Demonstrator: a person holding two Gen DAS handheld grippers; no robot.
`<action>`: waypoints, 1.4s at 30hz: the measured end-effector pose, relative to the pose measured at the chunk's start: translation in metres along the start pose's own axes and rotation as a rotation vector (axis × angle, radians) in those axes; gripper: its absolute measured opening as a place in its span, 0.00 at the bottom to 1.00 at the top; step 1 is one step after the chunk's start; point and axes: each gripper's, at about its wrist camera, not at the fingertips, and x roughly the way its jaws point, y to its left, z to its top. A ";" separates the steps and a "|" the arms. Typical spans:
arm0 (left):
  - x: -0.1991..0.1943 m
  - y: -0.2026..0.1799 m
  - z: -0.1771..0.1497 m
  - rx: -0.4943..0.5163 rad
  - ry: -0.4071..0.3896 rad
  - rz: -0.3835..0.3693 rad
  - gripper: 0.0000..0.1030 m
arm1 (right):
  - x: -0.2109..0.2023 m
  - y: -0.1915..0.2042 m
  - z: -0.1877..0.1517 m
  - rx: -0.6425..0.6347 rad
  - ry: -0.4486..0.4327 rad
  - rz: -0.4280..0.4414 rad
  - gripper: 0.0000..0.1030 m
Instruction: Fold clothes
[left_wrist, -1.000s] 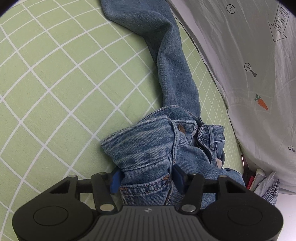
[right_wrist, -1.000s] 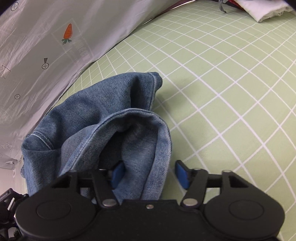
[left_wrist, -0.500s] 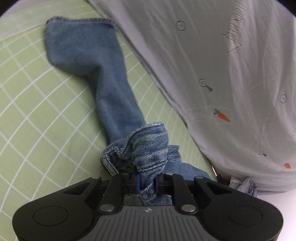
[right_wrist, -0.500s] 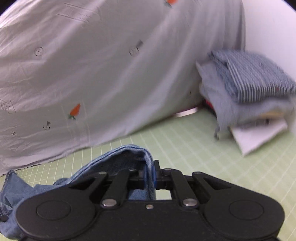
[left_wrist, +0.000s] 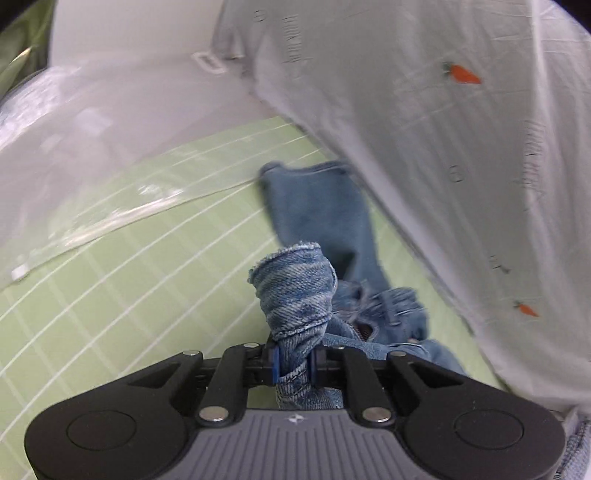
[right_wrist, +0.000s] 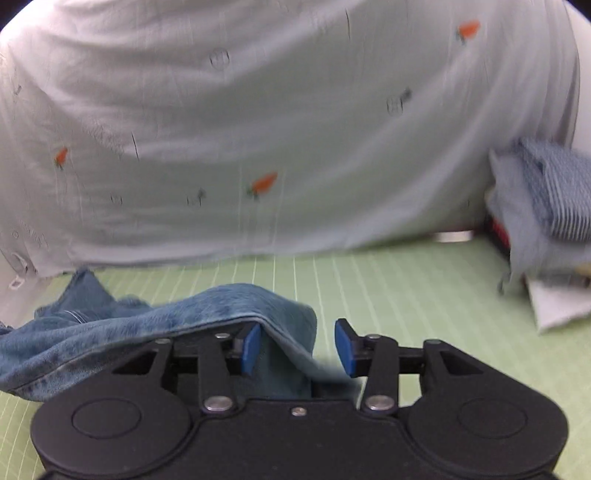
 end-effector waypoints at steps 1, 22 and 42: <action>0.002 0.014 -0.008 -0.010 0.014 0.034 0.15 | 0.004 -0.006 -0.016 0.053 0.053 -0.008 0.40; 0.028 0.040 -0.033 -0.041 0.124 0.158 0.28 | 0.061 -0.039 -0.074 0.187 0.289 -0.096 0.38; 0.037 0.047 -0.034 -0.115 0.137 0.155 0.33 | 0.047 -0.173 0.031 0.078 -0.034 -0.529 0.18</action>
